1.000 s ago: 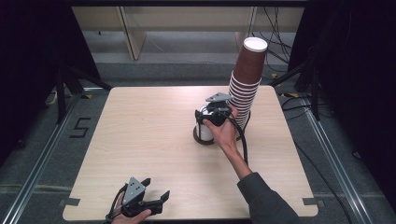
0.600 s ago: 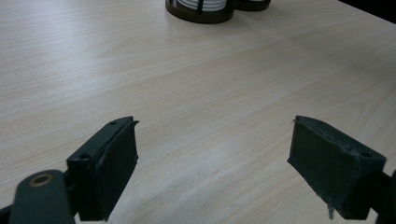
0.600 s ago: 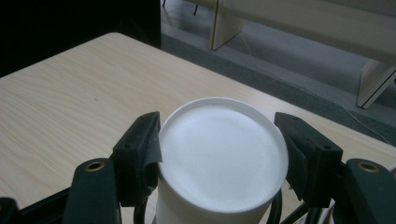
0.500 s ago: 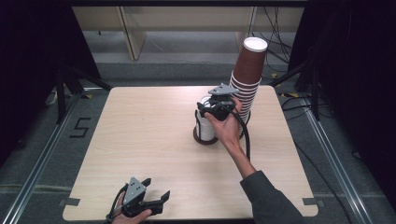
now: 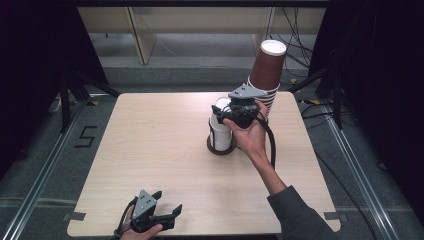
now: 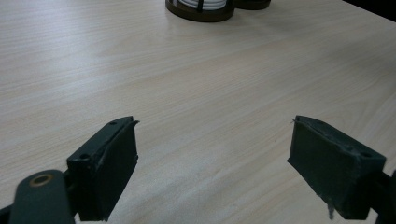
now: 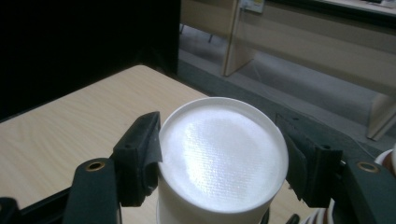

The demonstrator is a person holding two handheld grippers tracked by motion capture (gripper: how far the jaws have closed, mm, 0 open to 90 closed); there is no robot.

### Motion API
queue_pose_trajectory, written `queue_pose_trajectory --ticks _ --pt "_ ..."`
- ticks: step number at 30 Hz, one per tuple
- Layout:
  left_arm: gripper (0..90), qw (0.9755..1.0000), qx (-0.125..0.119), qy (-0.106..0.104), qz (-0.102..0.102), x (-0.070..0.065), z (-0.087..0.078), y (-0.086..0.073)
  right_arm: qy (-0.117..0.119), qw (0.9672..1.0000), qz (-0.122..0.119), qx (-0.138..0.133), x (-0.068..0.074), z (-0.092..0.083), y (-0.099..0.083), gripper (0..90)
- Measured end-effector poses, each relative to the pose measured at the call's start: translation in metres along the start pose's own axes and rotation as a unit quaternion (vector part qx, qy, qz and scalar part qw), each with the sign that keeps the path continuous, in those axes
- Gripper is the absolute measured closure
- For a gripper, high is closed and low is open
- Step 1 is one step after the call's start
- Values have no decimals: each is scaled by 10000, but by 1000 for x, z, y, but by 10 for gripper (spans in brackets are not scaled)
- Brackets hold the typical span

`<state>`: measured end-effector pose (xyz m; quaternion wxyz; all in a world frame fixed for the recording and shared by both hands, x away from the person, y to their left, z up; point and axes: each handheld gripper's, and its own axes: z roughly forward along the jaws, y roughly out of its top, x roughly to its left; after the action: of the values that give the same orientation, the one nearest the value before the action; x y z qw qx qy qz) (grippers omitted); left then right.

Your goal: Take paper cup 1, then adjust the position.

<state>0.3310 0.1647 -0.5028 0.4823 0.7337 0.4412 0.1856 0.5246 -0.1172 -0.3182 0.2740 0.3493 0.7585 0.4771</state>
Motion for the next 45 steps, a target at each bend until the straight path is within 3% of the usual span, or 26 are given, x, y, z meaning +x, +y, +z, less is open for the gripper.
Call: queue_pose_trajectory --ticks 2,4,11,15,17,18,24,32,36,37,40,45 --pt "147 10000 6 3 7 0 0 0 277 9996 7 34 8 -8 -2 353" --pt "147 10000 44 40 12 0 0 0 330 9994 -40 40 11 -10 -3 353" --pt "147 10000 47 59 11 0 0 0 910 9956 -204 11 36 -22 -21 353" --pt "147 10000 34 73 -13 1 0 0 1130 9931 -288 138 47 -24 -34 353" --pt "147 10000 -1 43 -17 1 0 0 1236 9920 -178 211 52 -25 -40 353" --pt "147 10000 1 47 -13 1 0 0 1277 9912 -278 194 53 -25 -43 353" --pt "147 10000 -50 60 -48 0 0 -1 1486 9878 -359 300 62 -27 -60 353" --pt "147 9999 -75 96 -14 0 0 1 1655 9847 -315 451 67 -28 -72 353" --pt "147 9996 -268 37 100 -2 3 4 1772 9825 -310 482 70 -29 -75 353" --pt "147 9994 -282 20 209 -1 3 5 1769 9828 -298 445 73 -29 -76 353" --pt "147 9970 -612 7 473 -2 9 8 1845 9810 -331 495 77 -30 -78 353" --pt "147 9941 -808 -228 686 -7 16 13 1997 9776 -436 494 86 -29 -79 353"
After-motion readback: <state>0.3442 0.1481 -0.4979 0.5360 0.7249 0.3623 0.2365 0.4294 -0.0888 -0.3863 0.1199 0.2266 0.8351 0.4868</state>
